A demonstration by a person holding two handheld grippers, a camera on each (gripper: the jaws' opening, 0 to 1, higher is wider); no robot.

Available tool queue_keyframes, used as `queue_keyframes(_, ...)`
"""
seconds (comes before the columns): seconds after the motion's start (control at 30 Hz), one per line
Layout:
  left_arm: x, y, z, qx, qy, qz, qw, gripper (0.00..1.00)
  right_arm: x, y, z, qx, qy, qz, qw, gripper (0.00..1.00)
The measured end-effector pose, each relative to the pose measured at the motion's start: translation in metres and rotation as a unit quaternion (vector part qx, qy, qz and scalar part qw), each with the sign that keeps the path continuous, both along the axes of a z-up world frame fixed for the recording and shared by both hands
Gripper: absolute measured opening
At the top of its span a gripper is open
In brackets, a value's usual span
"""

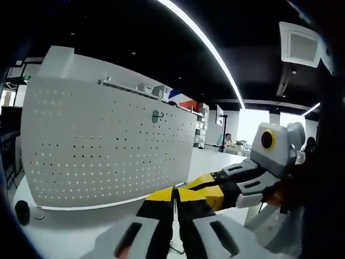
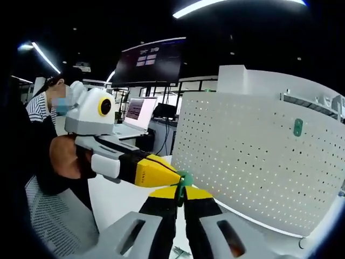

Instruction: Insert the hook assembly into the mounting plate slot until the hook locks in place.

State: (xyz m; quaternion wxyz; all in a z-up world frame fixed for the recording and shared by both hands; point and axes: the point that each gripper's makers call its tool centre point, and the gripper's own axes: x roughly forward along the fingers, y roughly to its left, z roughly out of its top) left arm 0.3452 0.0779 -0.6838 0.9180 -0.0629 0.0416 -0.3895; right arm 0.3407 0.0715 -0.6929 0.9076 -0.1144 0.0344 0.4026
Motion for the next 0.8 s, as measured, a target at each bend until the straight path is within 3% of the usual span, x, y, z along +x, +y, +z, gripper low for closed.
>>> queue_keyframes(0.23,-0.001,-0.003,0.002,0.009,-0.011,-0.005,0.9999,0.03,0.0,-0.003,0.002,0.003,-0.002,-0.005,1.0,0.01)
queue_keyframes(0.33,0.001,-0.001,0.003,0.011,-0.014,0.003,0.9998,0.12,0.003,-0.006,0.003,0.003,-0.004,-0.011,0.9999,0.01)
queue_keyframes(0.53,0.001,0.01,0.009,0.006,-0.017,0.02,0.9996,0.19,0.007,-0.012,0.007,0.008,-0.006,-0.02,0.9998,0.01)
queue_keyframes(0.8,-0.008,0.026,0.011,0.029,-0.028,0.055,0.9977,0.29,0.013,-0.024,0.015,0.014,-0.014,-0.039,0.999,0.01)
